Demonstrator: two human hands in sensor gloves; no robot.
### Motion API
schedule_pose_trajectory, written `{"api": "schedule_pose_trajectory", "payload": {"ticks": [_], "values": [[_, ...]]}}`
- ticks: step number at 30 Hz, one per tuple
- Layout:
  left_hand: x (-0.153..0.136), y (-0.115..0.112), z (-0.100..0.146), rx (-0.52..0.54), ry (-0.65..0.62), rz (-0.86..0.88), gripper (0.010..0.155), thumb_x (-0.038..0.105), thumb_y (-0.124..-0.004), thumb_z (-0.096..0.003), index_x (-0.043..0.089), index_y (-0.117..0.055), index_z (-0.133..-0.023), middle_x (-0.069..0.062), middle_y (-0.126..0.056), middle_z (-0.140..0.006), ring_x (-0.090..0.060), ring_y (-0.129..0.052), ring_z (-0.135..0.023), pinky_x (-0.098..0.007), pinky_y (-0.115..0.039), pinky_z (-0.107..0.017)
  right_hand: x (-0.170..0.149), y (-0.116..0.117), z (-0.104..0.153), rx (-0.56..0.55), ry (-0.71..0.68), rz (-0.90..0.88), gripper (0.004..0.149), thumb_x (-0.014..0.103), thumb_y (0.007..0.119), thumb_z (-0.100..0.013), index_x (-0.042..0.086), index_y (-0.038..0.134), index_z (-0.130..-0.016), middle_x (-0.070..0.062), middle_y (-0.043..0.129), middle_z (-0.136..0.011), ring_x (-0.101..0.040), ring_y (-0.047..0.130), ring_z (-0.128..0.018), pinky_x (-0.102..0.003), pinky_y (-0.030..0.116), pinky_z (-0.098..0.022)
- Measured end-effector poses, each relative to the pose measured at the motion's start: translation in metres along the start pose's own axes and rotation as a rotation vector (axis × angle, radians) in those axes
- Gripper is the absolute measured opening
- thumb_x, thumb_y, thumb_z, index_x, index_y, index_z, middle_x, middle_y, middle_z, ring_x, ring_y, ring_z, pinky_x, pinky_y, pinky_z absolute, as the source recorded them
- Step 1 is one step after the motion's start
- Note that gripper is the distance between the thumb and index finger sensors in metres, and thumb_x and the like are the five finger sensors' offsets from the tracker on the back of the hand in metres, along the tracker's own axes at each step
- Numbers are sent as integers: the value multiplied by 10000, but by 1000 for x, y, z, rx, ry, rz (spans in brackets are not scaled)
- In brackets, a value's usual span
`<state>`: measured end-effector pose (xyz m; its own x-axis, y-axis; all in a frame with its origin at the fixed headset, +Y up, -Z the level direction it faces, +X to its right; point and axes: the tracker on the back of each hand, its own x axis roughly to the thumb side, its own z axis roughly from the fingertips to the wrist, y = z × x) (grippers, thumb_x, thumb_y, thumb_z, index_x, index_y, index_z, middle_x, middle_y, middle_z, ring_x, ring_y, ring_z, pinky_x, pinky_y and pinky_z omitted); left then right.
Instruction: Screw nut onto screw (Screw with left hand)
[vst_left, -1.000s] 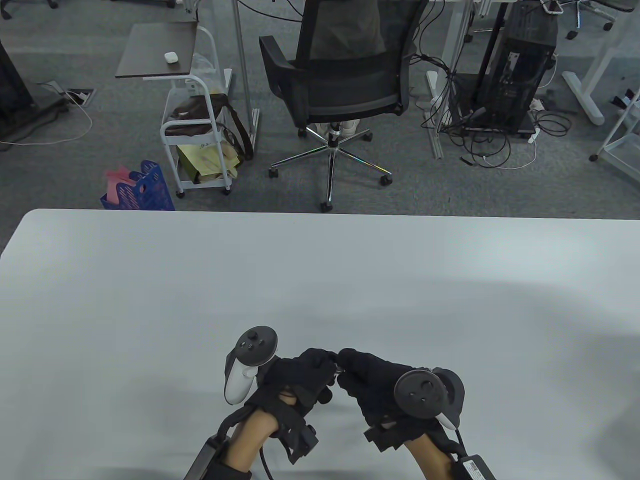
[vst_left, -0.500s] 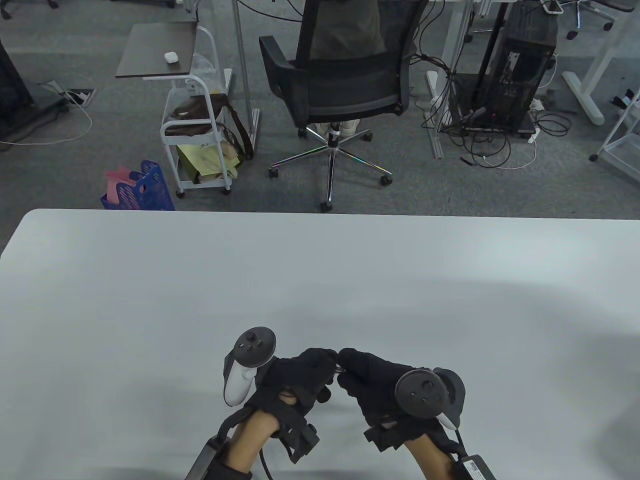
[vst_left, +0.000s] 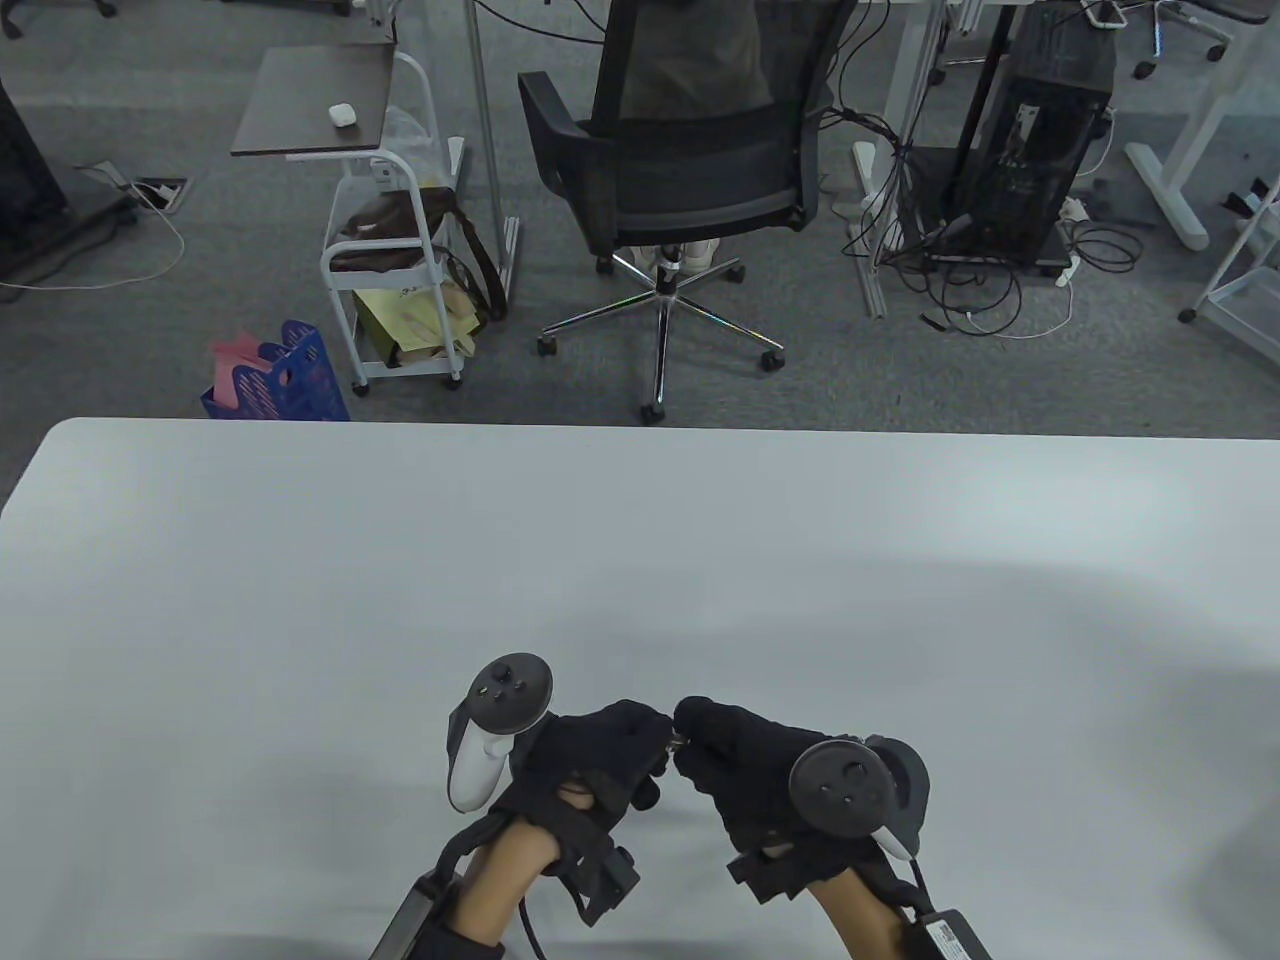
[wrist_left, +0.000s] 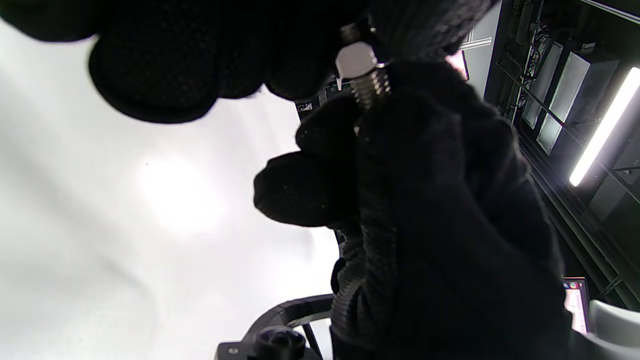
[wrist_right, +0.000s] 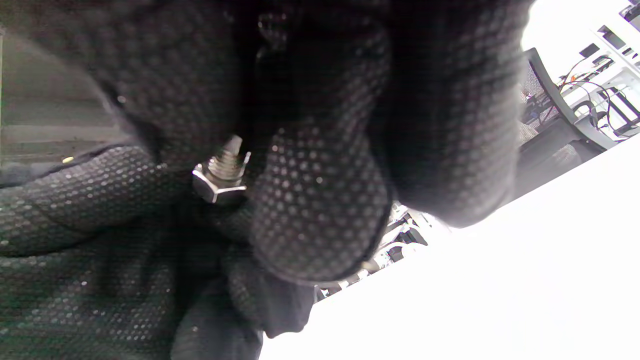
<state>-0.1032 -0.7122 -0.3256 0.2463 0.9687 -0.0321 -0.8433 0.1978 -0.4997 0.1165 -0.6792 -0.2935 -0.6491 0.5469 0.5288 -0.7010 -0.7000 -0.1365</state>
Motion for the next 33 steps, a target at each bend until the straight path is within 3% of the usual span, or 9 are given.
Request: {"api": "schedule_pose_trajectory", "payload": {"ticks": [4, 7, 12, 16, 18, 23, 27, 30, 33], "values": [[1, -2, -1, -51, -10, 3, 568, 344, -695, -452, 27, -666, -922, -300, -741, -843, -452, -883, -533, -597, -691, -436, 0, 0, 0, 3, -2, 8, 470, 365, 930, -316, 166, 892, -741, -50, 1058, -584, -113, 1187, -272, -359, 1037, -285], [-2, -2, 0, -22, 2, 6, 685, 420, -688, -447, 31, -608, -1005, -328, -735, -863, -466, -887, -536, -603, -694, -435, 0, 0, 0, 2, 2, -7, 471, 365, 930, -316, 166, 892, -742, -51, 1058, -585, -114, 1188, -272, -361, 1037, -285], [-1, -1, -1, -14, 3, 4, 586, 395, -705, -442, -1, -783, -867, -324, -823, -784, -474, -915, -478, -611, -710, -400, 1, 0, 0, 2, -3, 3, 473, 367, 930, -315, 168, 892, -742, -49, 1058, -585, -113, 1188, -271, -359, 1037, -286], [-1, -3, -1, -63, 3, 11, 580, 361, -690, -451, 31, -667, -927, -299, -741, -850, -450, -885, -537, -595, -694, -437, 1, 0, 0, 6, -4, 12, 470, 364, 930, -317, 167, 892, -742, -49, 1058, -585, -113, 1188, -272, -361, 1036, -286], [-3, -2, -1, -43, 7, 25, 678, 427, -680, -449, 35, -598, -996, -316, -719, -877, -454, -882, -550, -595, -693, -445, 0, 0, 0, 3, 1, 0, 470, 365, 929, -317, 168, 892, -742, -49, 1058, -586, -114, 1187, -273, -359, 1037, -286], [-2, 0, -1, -14, 8, 19, 578, 399, -692, -444, 14, -762, -870, -323, -802, -800, -470, -908, -494, -609, -707, -408, 1, 0, 0, 5, -4, 9, 471, 366, 929, -316, 168, 892, -742, -50, 1058, -585, -113, 1187, -273, -359, 1037, -286], [-1, -2, -2, -73, 3, 20, 565, 339, -690, -452, 35, -653, -927, -293, -730, -857, -446, -881, -544, -592, -692, -442, 1, 0, 0, 10, 0, 5, 471, 363, 930, -316, 166, 892, -741, -50, 1058, -583, -115, 1188, -272, -361, 1036, -285], [-3, -1, 0, -28, 7, 41, 674, 435, -676, -449, 37, -605, -988, -313, -717, -875, -449, -881, -551, -591, -694, -445, 0, 0, 0, 6, 6, -15, 471, 364, 929, -316, 167, 892, -742, -49, 1058, -584, -115, 1187, -272, -360, 1037, -286], [-4, 0, -1, -7, 14, 24, 593, 418, -695, -441, 16, -770, -871, -324, -808, -797, -469, -912, -491, -607, -710, -406, 1, 0, 0, 4, 2, -1, 470, 365, 929, -316, 167, 892, -742, -49, 1058, -585, -114, 1187, -273, -360, 1037, -285]]}}
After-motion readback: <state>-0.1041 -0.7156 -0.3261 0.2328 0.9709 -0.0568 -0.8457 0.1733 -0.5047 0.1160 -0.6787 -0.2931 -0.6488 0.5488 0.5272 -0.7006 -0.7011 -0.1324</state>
